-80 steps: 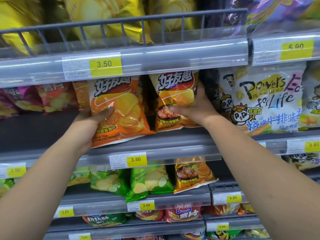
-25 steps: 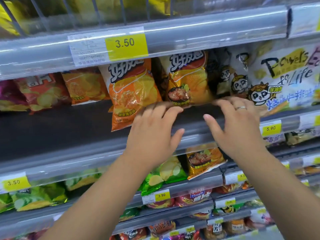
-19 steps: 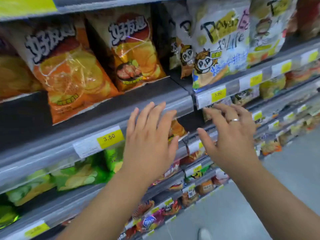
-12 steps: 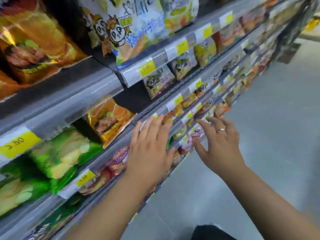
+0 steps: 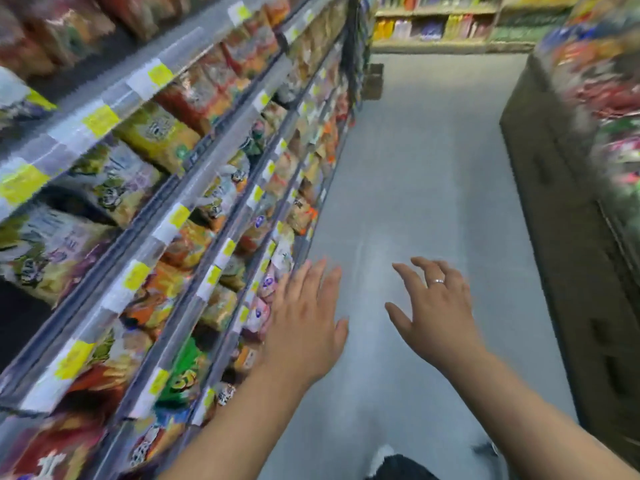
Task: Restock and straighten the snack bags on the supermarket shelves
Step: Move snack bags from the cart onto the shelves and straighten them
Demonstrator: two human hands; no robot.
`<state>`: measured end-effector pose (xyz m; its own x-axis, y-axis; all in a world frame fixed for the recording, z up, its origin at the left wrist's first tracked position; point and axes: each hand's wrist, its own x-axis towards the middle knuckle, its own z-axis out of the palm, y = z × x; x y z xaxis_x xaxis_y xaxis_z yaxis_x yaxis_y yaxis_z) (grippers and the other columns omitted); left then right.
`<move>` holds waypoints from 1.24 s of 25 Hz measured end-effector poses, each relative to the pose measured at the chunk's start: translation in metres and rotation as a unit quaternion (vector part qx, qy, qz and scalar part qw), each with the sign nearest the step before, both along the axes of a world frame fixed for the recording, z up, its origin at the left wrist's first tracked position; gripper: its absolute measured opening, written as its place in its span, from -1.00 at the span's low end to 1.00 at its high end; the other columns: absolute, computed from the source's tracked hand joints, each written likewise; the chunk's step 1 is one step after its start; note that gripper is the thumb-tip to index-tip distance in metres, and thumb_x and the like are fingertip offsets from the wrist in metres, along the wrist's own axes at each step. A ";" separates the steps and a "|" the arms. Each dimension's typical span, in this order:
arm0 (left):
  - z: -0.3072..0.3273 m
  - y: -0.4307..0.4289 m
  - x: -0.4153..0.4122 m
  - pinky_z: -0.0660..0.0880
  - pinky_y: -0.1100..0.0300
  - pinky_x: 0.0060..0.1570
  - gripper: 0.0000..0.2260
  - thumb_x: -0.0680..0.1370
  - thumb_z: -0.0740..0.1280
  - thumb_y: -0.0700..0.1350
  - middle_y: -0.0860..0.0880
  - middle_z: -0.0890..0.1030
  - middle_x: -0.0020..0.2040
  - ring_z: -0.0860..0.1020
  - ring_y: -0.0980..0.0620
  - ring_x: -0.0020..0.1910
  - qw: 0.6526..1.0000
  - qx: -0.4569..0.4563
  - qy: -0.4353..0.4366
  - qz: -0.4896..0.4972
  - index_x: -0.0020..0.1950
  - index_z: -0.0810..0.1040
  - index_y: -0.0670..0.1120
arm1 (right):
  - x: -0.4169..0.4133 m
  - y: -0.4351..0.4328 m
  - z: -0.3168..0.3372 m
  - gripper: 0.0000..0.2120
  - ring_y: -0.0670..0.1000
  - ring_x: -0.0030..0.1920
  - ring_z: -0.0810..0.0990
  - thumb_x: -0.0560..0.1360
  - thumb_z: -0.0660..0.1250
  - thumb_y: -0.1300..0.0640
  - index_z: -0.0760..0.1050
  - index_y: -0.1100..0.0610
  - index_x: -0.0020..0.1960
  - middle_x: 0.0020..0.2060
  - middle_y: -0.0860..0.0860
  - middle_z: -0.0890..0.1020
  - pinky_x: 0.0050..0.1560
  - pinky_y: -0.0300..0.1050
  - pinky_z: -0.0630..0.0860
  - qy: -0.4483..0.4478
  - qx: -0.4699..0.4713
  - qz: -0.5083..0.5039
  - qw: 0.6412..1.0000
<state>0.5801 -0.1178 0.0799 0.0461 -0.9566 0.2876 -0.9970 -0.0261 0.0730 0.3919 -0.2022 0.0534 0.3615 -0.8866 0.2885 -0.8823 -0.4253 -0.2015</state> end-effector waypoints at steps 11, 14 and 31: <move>-0.021 -0.163 -0.188 0.21 -0.11 0.39 -0.31 0.39 0.47 0.07 -0.10 0.47 0.41 0.44 -0.16 0.39 0.957 0.066 0.029 -0.281 0.43 0.27 -0.06 | -0.194 -0.040 -0.023 -0.46 0.24 0.32 0.38 0.40 0.44 -0.11 0.48 0.02 0.33 0.29 0.12 0.50 0.29 0.23 0.30 0.028 0.046 -0.316 0.947; -0.028 -0.198 -0.234 0.16 -0.05 0.40 -0.31 0.42 0.44 0.08 -0.10 0.45 0.42 0.43 -0.15 0.40 0.926 0.094 0.024 -0.366 0.46 0.26 -0.07 | -0.230 -0.036 -0.030 -0.43 0.25 0.28 0.43 0.34 0.50 -0.08 0.51 0.04 0.30 0.26 0.14 0.53 0.24 0.26 0.35 0.027 0.054 -0.401 0.914; -0.071 -0.205 -0.456 -0.08 0.06 0.52 -0.32 0.58 0.27 0.10 -0.02 0.13 0.59 0.08 -0.05 0.57 0.629 0.223 -0.049 -0.743 0.60 0.03 -0.01 | -0.283 0.101 -0.069 -0.39 0.35 0.14 0.52 0.17 0.62 0.01 0.58 0.09 0.19 0.13 0.18 0.60 0.07 0.29 0.48 -0.050 0.136 -0.782 0.607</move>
<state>0.1242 -0.3224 0.0090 -0.9915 0.0913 -0.0923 0.0567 0.9439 0.3252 0.1089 -0.1013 -0.0155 -0.9897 -0.1427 0.0062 -0.1418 0.9763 -0.1635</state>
